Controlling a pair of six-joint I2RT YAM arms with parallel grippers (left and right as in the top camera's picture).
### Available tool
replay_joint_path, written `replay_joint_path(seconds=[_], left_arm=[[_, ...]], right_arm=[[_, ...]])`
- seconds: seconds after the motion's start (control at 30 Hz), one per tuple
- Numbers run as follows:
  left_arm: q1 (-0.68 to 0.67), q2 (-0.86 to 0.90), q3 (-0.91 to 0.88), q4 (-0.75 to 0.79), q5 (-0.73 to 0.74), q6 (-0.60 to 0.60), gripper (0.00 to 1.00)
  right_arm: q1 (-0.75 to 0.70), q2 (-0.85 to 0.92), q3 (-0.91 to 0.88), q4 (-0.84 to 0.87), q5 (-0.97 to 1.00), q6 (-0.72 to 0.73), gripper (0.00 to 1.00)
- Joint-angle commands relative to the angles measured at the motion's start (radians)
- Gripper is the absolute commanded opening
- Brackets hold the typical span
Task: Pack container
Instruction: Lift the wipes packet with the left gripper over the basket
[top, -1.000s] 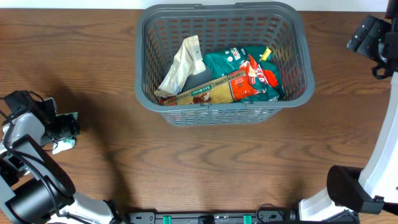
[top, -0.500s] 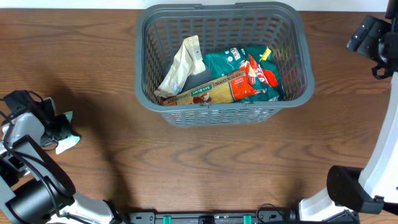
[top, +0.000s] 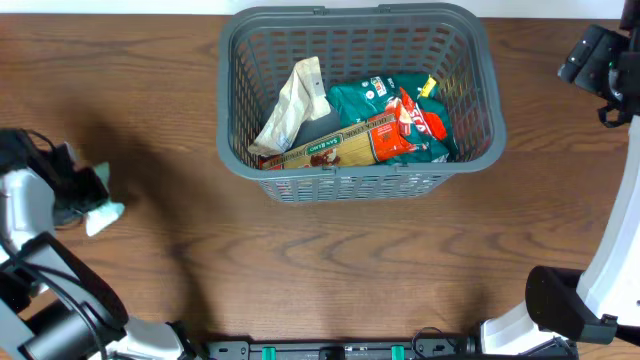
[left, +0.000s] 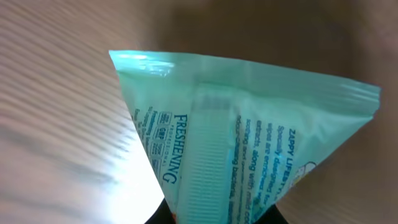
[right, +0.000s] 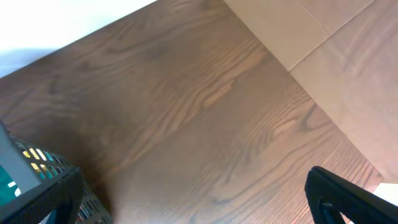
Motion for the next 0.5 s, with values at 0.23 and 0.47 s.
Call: replay_joint_path(seconds=[0.23, 0.47], left_arm=[[-0.101, -0.059, 0.342, -0.226, 0.045, -0.042, 0.06], [-0.233, -0.059, 0.605, -0.328, 0.044, -0.042, 0.05]], right_arm=[[-0.003, -0.006, 0.009, -0.002, 0.010, 0.012, 0.99], [-0.003, -0.006, 0.009, -0.002, 0.010, 0.012, 0.99]])
